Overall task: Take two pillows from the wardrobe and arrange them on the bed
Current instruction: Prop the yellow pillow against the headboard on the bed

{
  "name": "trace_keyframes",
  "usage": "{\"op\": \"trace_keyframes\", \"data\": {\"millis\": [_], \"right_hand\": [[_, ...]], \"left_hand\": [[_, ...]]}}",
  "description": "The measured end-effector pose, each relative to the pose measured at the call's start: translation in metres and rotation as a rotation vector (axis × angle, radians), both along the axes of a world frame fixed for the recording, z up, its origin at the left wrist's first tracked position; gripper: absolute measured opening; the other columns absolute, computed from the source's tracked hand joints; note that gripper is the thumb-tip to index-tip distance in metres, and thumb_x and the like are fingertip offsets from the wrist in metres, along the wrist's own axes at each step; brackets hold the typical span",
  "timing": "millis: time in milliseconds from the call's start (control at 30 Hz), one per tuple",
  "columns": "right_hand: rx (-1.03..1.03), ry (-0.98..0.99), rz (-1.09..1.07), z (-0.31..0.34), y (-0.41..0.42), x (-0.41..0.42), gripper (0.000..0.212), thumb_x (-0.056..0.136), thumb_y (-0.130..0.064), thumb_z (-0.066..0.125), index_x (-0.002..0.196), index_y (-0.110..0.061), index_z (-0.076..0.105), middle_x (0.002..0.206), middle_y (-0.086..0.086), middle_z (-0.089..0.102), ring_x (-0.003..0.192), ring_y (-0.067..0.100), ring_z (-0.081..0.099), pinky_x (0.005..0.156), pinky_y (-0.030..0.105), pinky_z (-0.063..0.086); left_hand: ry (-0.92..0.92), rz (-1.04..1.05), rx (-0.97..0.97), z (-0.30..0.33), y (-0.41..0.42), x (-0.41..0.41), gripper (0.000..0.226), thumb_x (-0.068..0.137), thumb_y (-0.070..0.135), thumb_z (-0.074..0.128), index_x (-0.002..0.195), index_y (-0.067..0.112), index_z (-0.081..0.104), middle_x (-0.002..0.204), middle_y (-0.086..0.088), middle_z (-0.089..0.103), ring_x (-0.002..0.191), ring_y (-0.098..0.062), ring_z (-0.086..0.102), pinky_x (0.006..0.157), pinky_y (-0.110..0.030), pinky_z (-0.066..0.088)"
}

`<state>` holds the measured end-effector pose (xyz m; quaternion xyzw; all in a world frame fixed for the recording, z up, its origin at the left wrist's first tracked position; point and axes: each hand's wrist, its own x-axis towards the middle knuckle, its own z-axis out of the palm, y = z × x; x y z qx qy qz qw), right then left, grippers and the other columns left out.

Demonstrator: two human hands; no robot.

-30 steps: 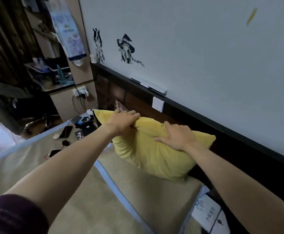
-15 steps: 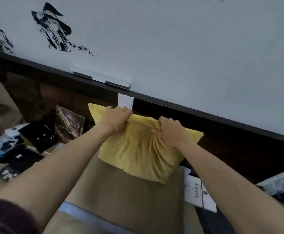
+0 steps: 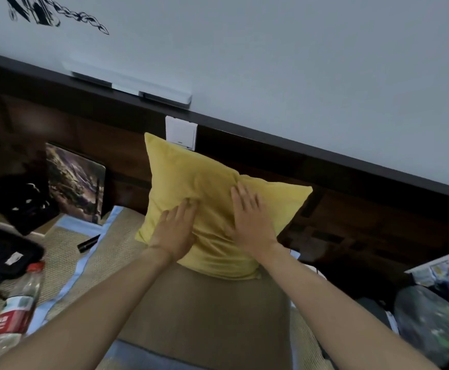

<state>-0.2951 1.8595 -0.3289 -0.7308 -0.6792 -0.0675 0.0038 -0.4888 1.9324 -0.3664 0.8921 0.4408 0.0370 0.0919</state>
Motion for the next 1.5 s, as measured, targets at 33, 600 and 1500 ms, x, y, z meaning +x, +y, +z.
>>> {"op": "trace_keyframes", "data": {"millis": [33, 600, 1500], "right_hand": [[0.028, -0.025, 0.077, -0.010, 0.002, 0.000, 0.087, 0.095, -0.050, 0.055, 0.158, -0.009, 0.012, 0.167, 0.013, 0.007, 0.153, 0.030, 0.007, 0.123, 0.052, 0.010], [0.189, 0.178, 0.279, -0.064, -0.029, 0.042, 0.069, 0.095, -0.037, 0.055, 0.153, -0.008, 0.030, 0.163, 0.016, 0.021, 0.149, 0.034, 0.020, 0.121, 0.053, 0.018], [-0.039, 0.075, -0.117, -0.057, -0.032, 0.051, 0.093, 0.090, -0.047, 0.061, 0.160, -0.010, 0.012, 0.167, 0.010, 0.007, 0.151, 0.032, 0.012, 0.114, 0.064, 0.021]], "left_hand": [[-0.038, 0.006, 0.066, -0.003, -0.002, 0.012, 0.090, 0.086, 0.035, 0.064, 0.155, 0.018, 0.010, 0.162, -0.012, 0.017, 0.142, -0.030, 0.031, 0.117, -0.046, 0.025], [-0.328, 0.423, 0.132, -0.062, -0.003, 0.048, 0.058, 0.095, 0.045, 0.032, 0.144, 0.015, 0.029, 0.155, -0.007, 0.030, 0.137, -0.027, 0.035, 0.110, -0.051, 0.030], [0.137, 0.025, 0.235, 0.001, 0.021, 0.079, 0.081, 0.097, 0.019, 0.047, 0.157, 0.028, -0.007, 0.166, 0.003, -0.009, 0.152, -0.022, -0.003, 0.119, -0.060, 0.009]]}}
